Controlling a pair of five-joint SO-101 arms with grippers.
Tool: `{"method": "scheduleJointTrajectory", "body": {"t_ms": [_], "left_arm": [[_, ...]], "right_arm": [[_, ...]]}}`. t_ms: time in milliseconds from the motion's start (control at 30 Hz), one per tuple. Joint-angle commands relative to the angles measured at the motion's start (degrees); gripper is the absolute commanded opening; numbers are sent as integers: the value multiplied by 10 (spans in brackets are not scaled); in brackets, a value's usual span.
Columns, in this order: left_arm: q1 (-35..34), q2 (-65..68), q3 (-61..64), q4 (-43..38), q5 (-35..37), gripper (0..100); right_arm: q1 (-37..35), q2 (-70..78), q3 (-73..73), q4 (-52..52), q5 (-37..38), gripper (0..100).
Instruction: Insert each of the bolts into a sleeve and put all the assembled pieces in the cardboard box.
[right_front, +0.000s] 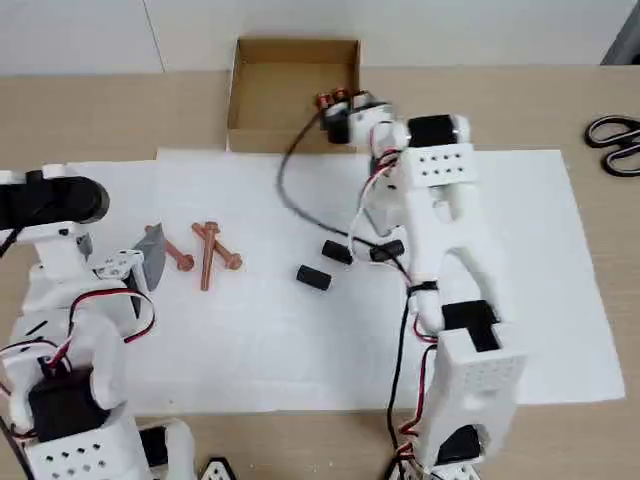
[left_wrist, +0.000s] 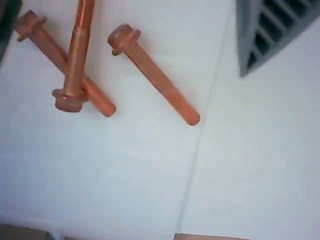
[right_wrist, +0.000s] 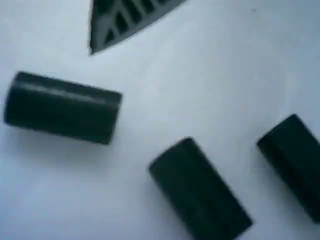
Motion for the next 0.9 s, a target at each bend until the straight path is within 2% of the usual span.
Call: {"method": "scheduleJointTrajectory", "body": {"t_ms": [0, 200, 467, 867], "left_arm": [[-2, 3, -26, 2, -4, 288], [-2, 3, -25, 2, -4, 288], [-2, 3, -25, 2, -4, 288], [-1, 3, 3, -2, -4, 288]], "right_arm": [[-25, -2, -4, 6, 60, 204], [-62, 0, -3, -2, 96, 204], [-106, 39, -3, -39, 95, 203], [-116, 123, -4, -73, 91, 203]]}}
